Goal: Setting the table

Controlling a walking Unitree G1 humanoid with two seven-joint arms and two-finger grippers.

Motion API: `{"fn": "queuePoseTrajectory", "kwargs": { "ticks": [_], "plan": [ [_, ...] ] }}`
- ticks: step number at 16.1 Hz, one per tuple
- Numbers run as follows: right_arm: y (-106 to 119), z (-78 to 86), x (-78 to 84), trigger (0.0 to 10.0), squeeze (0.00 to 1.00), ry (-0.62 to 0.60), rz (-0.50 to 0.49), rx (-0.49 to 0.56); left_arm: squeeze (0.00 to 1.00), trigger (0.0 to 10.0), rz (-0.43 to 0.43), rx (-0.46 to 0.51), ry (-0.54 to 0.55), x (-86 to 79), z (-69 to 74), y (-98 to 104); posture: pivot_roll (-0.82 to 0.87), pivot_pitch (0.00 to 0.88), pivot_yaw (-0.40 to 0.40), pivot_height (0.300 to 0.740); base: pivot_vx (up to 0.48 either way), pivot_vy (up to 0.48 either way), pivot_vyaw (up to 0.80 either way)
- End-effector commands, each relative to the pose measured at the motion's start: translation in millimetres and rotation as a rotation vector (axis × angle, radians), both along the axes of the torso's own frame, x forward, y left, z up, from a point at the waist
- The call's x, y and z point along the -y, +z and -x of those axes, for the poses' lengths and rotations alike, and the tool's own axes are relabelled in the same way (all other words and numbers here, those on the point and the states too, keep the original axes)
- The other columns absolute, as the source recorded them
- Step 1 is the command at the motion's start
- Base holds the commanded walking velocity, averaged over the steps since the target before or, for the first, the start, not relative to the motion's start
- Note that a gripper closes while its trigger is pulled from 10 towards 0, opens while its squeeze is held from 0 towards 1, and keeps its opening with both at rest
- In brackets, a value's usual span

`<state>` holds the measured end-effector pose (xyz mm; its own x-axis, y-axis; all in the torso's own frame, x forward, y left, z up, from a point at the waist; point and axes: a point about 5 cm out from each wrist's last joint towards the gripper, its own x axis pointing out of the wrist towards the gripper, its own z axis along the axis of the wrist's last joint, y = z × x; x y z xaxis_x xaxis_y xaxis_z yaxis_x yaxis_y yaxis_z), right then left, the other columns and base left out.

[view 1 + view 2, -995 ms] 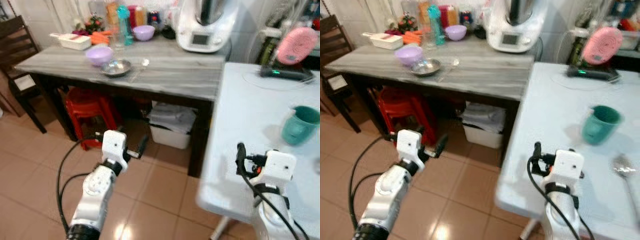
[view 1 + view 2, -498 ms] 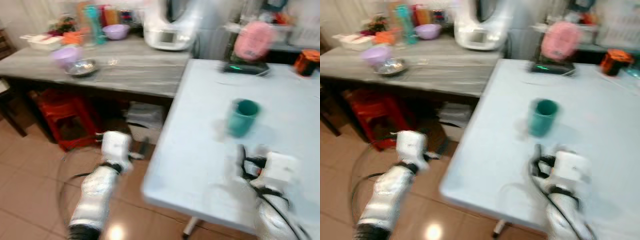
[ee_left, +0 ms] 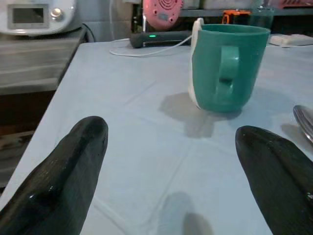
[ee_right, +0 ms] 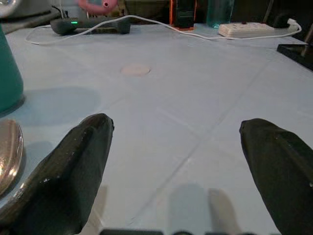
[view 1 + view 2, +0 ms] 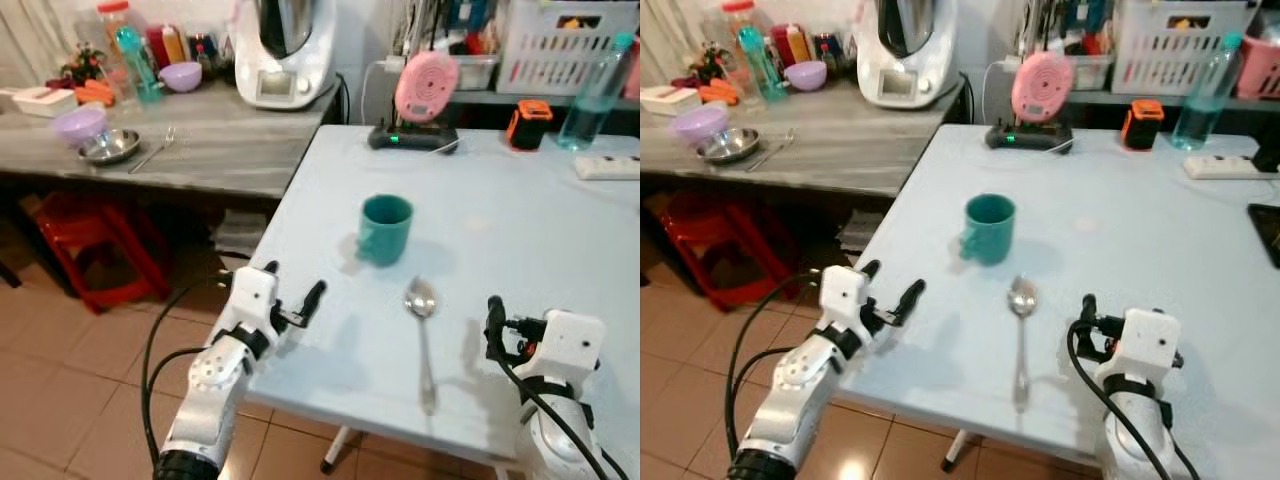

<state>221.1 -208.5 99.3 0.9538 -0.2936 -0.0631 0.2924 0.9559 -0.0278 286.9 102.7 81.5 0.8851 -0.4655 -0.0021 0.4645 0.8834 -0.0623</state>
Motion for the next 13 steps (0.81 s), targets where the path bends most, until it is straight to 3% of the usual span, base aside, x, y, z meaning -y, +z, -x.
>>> {"fn": "queuePoseTrajectory", "kwargs": {
  "ticks": [1, 7, 10, 13],
  "plan": [
    [0.1, -2.6, -8.2, 10.0, 0.00, 0.034, -0.026, -0.001, 0.00, 10.0, -0.010, -0.012, 0.045, -12.9, -3.1, 0.5, -0.14, 0.000, 0.070, 0.740, 0.000, 0.000, 0.00],
    [5.9, -11.9, -28.1, 10.0, 0.00, 0.162, -0.072, 0.035, 0.00, 10.0, -0.018, -0.028, 0.011, -10.1, -0.9, -1.2, -0.14, 0.000, 0.070, 0.740, 0.000, 0.000, 0.07],
    [-8.9, -12.0, -45.5, 10.0, 0.00, 0.248, -0.101, -0.064, 0.00, 10.0, -0.028, -0.064, -0.159, -6.8, 8.9, -7.4, -0.13, 0.000, 0.065, 0.740, 0.000, 0.000, 0.00],
    [-22.5, -5.4, -45.6, 10.0, 0.00, 0.265, -0.105, -0.154, 0.00, 10.0, -0.059, -0.074, -0.310, -2.2, 17.2, -9.7, -0.13, 0.000, 0.064, 0.740, 0.000, 0.000, 0.00]
  ]
}}
